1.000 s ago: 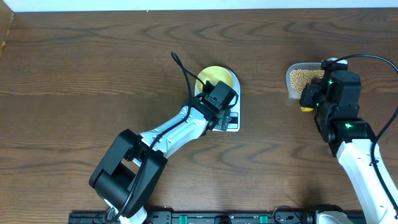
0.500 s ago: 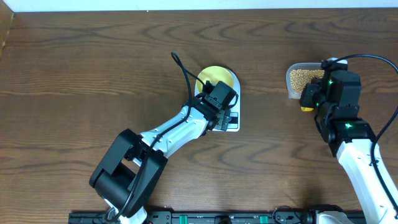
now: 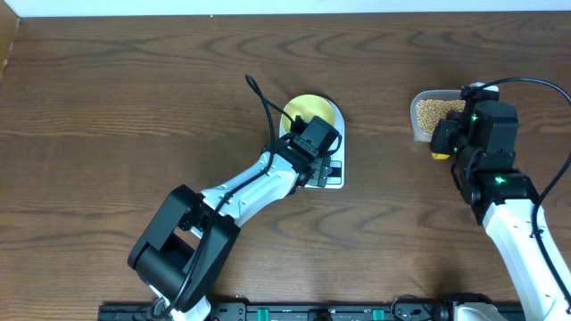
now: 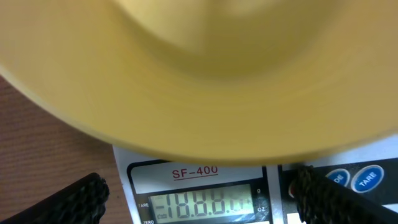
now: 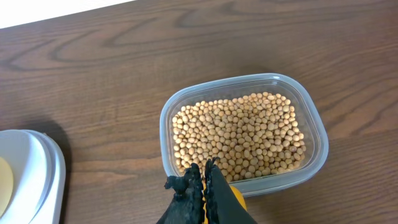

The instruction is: Scoop item into bowl and weigh 50g on scale

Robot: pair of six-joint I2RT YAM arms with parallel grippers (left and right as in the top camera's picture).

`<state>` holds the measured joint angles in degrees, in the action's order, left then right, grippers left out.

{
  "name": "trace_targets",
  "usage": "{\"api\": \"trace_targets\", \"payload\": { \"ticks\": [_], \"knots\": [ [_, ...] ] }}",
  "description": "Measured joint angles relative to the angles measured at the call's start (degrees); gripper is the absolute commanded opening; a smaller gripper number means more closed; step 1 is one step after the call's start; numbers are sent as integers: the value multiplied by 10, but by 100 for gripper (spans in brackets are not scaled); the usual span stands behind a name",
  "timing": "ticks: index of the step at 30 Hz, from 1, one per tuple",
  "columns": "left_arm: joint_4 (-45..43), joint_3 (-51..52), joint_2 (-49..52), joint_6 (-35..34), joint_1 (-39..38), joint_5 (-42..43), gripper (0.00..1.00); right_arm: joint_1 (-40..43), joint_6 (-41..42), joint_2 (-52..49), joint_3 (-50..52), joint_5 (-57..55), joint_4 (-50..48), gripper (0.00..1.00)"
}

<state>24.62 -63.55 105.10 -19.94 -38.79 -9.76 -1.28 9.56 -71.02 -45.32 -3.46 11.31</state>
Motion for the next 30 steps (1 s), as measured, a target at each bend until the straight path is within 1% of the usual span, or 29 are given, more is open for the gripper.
{"api": "trace_targets", "payload": {
  "ticks": [22, 27, 30],
  "knots": [
    [24, 5, -88, 0, 0, 4, 98, 2, -9, 0, 0, 0, 0, 1],
    [24, 5, -127, 1, 0, 4, 98, 2, -9, 0, 0, 0, 0, 1],
    [24, 5, -156, 16, 0, 4, 98, 2, -9, 0, 0, 0, 0, 1]
  ]
}}
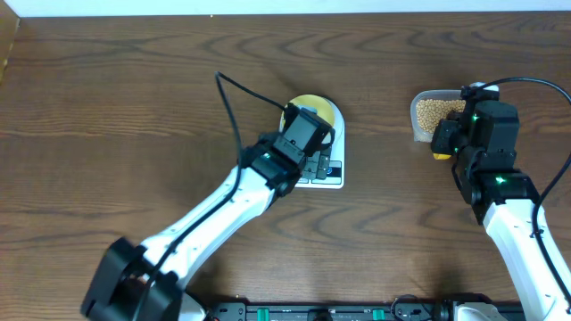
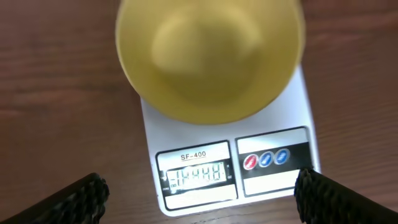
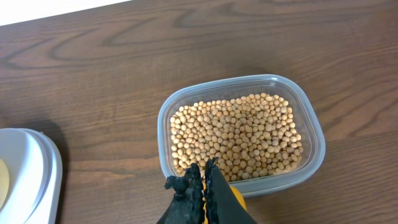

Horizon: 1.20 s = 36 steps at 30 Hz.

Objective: Scoop item into bowl and weigh 50g on scale
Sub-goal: 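Raise the left gripper off the scale and pull it back left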

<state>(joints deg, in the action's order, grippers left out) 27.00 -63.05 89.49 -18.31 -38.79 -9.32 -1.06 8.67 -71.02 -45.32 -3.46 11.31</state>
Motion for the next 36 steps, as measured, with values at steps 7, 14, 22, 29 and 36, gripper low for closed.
{"api": "trace_targets", "payload": {
  "ticks": [7, 14, 22, 29, 36],
  "knots": [
    [0, 0, -64, 42, 23, 4, 98, 0, 0, 0, 0, 0, 0, 1],
    [-1, 0, -78, 51, 123, 98, 98, 1, -2, 0, 0, 0, -1, 1],
    [-42, 0, -78, 110, 200, 209, 98, 3, -2, 0, 0, 0, -15, 1],
    [-32, 0, -78, 189, 199, 240, 98, 3, -2, 0, 0, 0, -16, 1],
    [-30, 0, -78, 224, 199, 243, 98, 3, -17, 0, 0, -1, -16, 1]
  ]
}}
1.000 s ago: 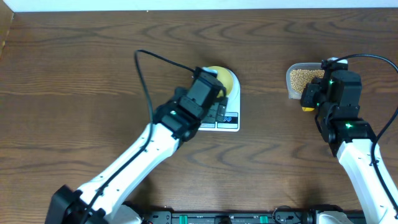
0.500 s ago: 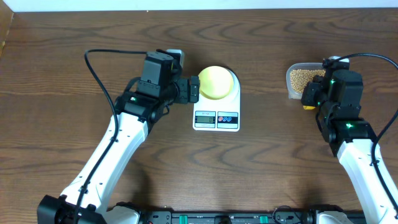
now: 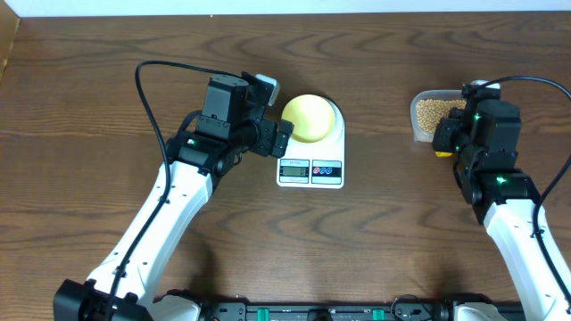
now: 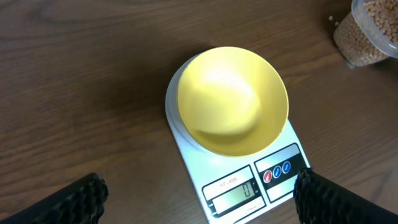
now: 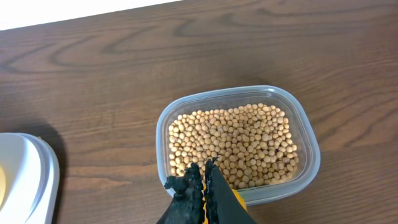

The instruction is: Scoop item into bowl and weigh 50g on scale

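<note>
A yellow bowl (image 3: pixel 310 118) stands empty on the white scale (image 3: pixel 310 171). In the left wrist view the bowl (image 4: pixel 232 99) shows from above and the scale's display (image 4: pixel 235 190) reads 0. My left gripper (image 3: pixel 270 136) hangs open just left of the bowl, high over the table, with nothing in it (image 4: pixel 200 202). A clear tub of soybeans (image 3: pixel 427 113) sits at the right. My right gripper (image 5: pixel 204 177) is shut on a yellow scoop (image 5: pixel 238 198) at the tub's near rim (image 5: pixel 273 193).
The dark wooden table (image 3: pixel 107 80) stretches to the left and behind the scale. A few loose beans (image 4: pixel 334 20) lie beside the tub. The left arm's cable (image 3: pixel 156 76) loops over the table's left half.
My left gripper has moved from over the scale's front to the left of the bowl and higher. The display changed from all segments lit to 0. The right gripper barely shifted.
First my left gripper was low at the scale's front by its buttons, with all display segments lit. Then it was higher above the scale, still open. Now it hangs off to the left and the scale reads 0. My right gripper held the scoop by the tub throughout.
</note>
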Robot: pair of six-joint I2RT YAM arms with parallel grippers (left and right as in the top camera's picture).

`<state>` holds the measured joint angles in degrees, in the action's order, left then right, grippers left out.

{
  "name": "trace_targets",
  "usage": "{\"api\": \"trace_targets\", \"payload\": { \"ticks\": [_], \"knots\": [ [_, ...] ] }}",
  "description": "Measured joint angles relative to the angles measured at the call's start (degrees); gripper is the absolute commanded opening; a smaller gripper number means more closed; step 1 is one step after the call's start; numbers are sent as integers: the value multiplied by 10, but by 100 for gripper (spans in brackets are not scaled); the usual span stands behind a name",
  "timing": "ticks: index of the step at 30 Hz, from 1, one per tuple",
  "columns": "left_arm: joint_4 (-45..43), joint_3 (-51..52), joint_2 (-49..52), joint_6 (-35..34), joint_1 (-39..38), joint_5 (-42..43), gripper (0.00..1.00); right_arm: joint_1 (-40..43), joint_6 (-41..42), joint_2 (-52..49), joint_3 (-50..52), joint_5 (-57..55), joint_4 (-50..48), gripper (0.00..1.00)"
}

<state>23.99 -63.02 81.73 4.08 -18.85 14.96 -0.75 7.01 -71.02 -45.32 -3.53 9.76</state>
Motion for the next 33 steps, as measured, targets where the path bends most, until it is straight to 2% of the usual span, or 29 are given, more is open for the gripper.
{"api": "trace_targets", "payload": {
  "ticks": [10, 12, 17, 22, 33],
  "knots": [
    [0, 0, 0, 12, 0, 8, 98, 0, -6, 0, 0, -2, 0, 1],
    [7, 0, 0, 45, 0, 35, 98, 1, -8, 0, 0, -2, 0, 1],
    [61, 1, 0, 201, 0, 122, 98, 14, -12, 0, 0, -3, 0, 1],
    [82, 1, -3, 261, 5, 152, 98, 20, -12, 0, 0, -4, 0, 1],
    [71, 1, -24, 274, 60, 165, 97, 20, -12, 0, 0, -4, 0, 1]
  ]
}}
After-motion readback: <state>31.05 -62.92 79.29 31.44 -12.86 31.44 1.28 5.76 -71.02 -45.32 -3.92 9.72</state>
